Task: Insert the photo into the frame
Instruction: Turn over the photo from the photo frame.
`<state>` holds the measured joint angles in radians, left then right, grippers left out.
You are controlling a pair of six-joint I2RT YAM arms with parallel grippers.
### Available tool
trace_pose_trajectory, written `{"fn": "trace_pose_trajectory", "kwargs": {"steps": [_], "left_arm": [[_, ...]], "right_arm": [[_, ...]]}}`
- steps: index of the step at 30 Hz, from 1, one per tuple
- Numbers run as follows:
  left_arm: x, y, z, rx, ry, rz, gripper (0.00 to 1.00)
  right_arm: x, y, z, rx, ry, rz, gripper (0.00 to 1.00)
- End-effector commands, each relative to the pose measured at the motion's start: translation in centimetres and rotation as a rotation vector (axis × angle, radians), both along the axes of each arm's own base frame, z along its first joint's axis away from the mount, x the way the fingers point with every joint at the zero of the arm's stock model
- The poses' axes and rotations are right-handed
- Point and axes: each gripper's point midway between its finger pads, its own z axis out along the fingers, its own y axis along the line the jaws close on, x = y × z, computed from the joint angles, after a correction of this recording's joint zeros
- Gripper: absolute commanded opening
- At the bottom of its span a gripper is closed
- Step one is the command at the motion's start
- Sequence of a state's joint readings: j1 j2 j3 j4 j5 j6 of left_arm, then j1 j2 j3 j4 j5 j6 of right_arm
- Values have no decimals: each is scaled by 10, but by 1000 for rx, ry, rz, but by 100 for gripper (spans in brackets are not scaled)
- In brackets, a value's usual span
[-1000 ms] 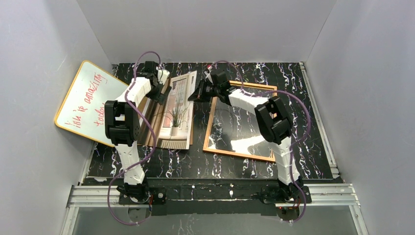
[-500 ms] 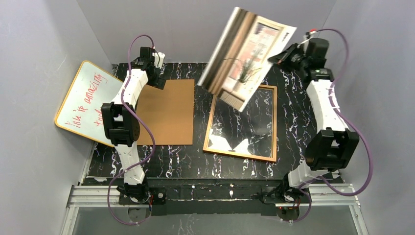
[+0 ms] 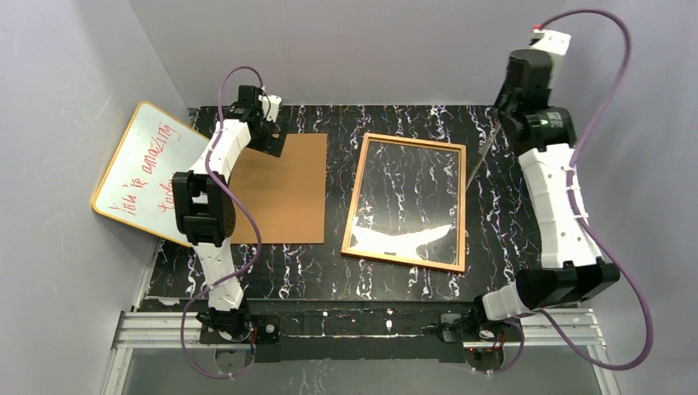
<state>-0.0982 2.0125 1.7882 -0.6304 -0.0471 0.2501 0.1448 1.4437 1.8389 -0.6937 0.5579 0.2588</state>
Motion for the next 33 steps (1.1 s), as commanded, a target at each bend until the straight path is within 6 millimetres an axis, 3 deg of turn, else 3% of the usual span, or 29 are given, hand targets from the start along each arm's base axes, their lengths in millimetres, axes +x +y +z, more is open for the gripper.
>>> {"fn": "trace_pose_trajectory", "kwargs": {"steps": [1, 7, 10, 13, 17, 20, 22, 27, 30, 33], "left_arm": [[-4, -4, 6, -25, -2, -15, 98], [-10, -3, -1, -21, 18, -18, 98], [-11, -2, -3, -15, 20, -20, 98], [-12, -3, -3, -20, 19, -21, 98], [-12, -4, -1, -28, 14, -21, 98], [-12, -5, 0, -27, 11, -23, 98], [-13, -5, -1, -28, 11, -23, 98], [-17, -5, -6, -30, 27, -26, 98], [-19, -4, -8, -24, 31, -29, 98], [-20, -3, -9, -21, 36, -30, 98]], "right_arm": [[-7, -6, -13, -323, 155, -128, 1], [-5, 64, -74, -529, 381, 28, 1], [-11, 102, -110, -429, 469, 160, 1], [-22, 135, -160, -276, 583, 274, 1], [-45, 172, -214, 13, 680, 304, 1], [-52, 211, -217, 233, 636, 426, 1], [-54, 222, -215, 348, 610, 424, 1], [-58, 235, -232, 525, 680, 288, 1], [-59, 230, -247, 551, 712, 155, 1], [-48, 230, -250, 569, 662, 111, 1]]}}
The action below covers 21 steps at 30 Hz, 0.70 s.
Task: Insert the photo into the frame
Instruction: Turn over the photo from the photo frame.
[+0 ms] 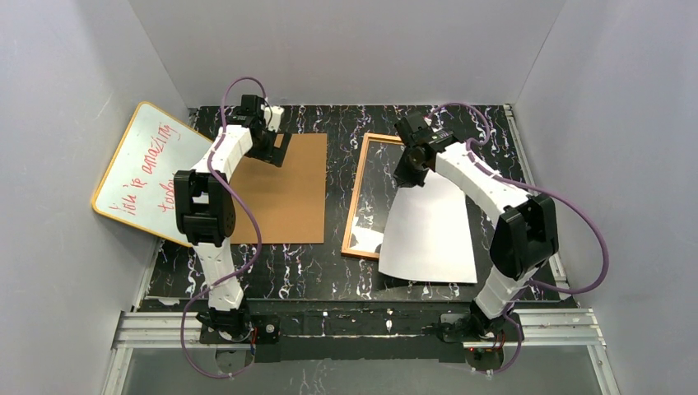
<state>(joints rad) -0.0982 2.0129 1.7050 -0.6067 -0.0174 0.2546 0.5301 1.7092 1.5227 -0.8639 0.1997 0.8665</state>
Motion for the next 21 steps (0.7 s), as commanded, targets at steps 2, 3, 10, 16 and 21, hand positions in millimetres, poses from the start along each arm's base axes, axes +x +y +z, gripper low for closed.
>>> {"fn": "trace_pose_trajectory", "kwargs": {"steps": [2, 3, 10, 16, 21], "left_arm": [[-6, 0, 18, -5, -27, -10, 98], [-6, 0, 18, -6, -27, -9, 98], [-9, -1, 14, -10, -15, -8, 98], [-10, 1, 14, -1, -15, -9, 98], [-10, 1, 12, 3, -10, -10, 98]], "right_arm": [[27, 9, 7, 69, -68, -156, 1], [32, 9, 10, 64, -88, -152, 1], [63, 7, 5, -32, -142, -143, 1], [75, 19, -4, -11, -155, -99, 1], [81, 28, -11, 7, -158, -64, 1]]}}
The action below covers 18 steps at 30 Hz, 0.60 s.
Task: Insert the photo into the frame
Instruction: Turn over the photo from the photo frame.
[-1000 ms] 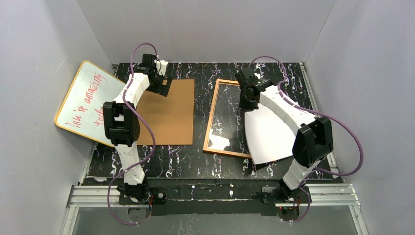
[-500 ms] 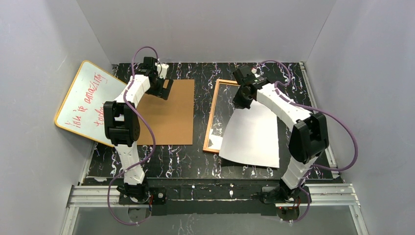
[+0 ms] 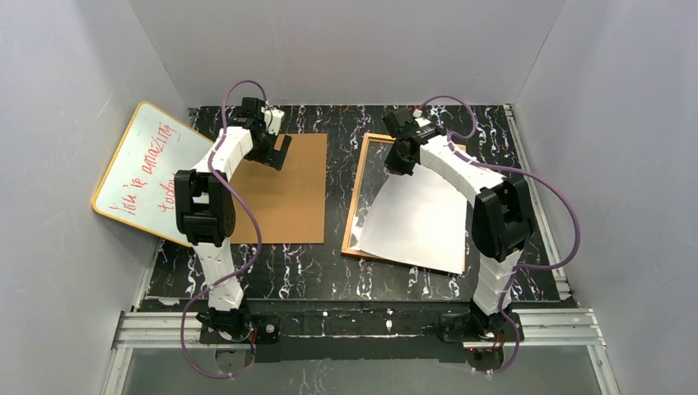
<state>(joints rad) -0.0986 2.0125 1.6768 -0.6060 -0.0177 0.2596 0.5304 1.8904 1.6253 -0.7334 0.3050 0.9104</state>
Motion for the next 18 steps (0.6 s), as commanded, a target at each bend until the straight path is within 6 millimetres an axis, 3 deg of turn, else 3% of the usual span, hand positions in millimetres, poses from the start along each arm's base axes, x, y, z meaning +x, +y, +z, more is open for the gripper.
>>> {"fn": "trace_pose_trajectory", "kwargs": {"steps": [1, 6, 18], "left_arm": [[-4, 0, 21, -3, -35, -6, 98], [-5, 0, 20, -1, -29, -6, 98], [-6, 0, 19, -2, -27, -7, 98]], "right_arm": [[21, 16, 13, 43, -67, 31, 1], [25, 30, 8, 67, -71, 67, 1], [33, 36, 8, 68, -79, 62, 1]]}}
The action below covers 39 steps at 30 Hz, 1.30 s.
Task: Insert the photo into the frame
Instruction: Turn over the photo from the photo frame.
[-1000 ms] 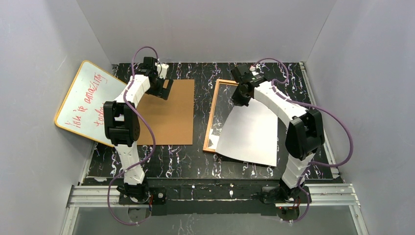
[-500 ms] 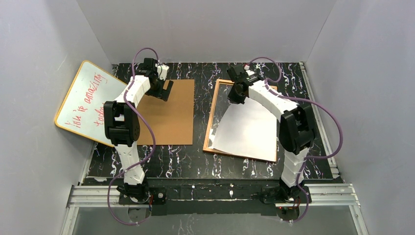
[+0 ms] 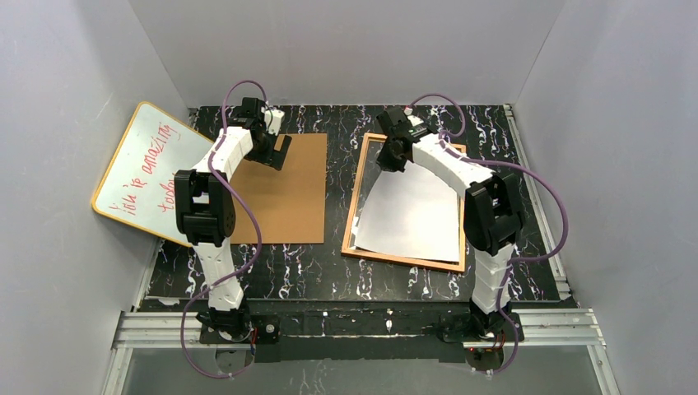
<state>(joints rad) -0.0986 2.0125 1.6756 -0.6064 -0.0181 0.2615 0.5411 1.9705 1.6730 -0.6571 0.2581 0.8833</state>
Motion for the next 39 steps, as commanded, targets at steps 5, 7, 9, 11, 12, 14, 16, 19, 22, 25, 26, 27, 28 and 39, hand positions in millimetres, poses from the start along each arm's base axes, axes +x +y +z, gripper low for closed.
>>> {"fn": "trace_pose_trajectory", "kwargs": {"steps": [5, 7, 9, 11, 12, 14, 16, 19, 22, 25, 26, 27, 28, 39], "left_arm": [[-6, 1, 20, 8, -27, -10, 98], [-7, 1, 19, 8, -23, -12, 98], [-7, 1, 19, 8, -23, -12, 98], [-6, 1, 19, 6, -23, -13, 98], [-7, 1, 18, 5, -21, -14, 98], [-6, 0, 18, 3, -20, -15, 98], [-6, -1, 18, 2, -21, -15, 98], [-6, 0, 19, 5, -24, -15, 98], [-7, 2, 19, 16, -24, -13, 98], [-7, 3, 20, 23, -25, -12, 98], [-7, 4, 20, 24, -24, -12, 98], [-7, 4, 20, 25, -25, -11, 98], [-7, 4, 19, 27, -22, -12, 98], [-5, 6, 17, 35, -21, 1, 98]], "right_arm": [[17, 2, 17, -12, -69, -31, 1], [17, -3, 19, -27, -77, -49, 1], [16, -8, 20, -41, -83, -67, 1], [14, -14, 20, -58, -84, -94, 1], [14, -16, 20, -61, -88, -98, 1], [12, -18, 19, -64, -87, -102, 1], [12, -18, 16, -66, -83, -98, 1], [12, -12, 13, -60, -65, -68, 1], [12, -4, 7, -56, -30, -26, 1], [12, 1, -1, -61, 5, -3, 5], [13, 1, -1, -64, 10, 0, 10], [12, 2, -1, -63, 14, 6, 14], [13, 3, -1, -60, 15, 12, 17], [10, 23, 9, 37, -7, 102, 93]]}}
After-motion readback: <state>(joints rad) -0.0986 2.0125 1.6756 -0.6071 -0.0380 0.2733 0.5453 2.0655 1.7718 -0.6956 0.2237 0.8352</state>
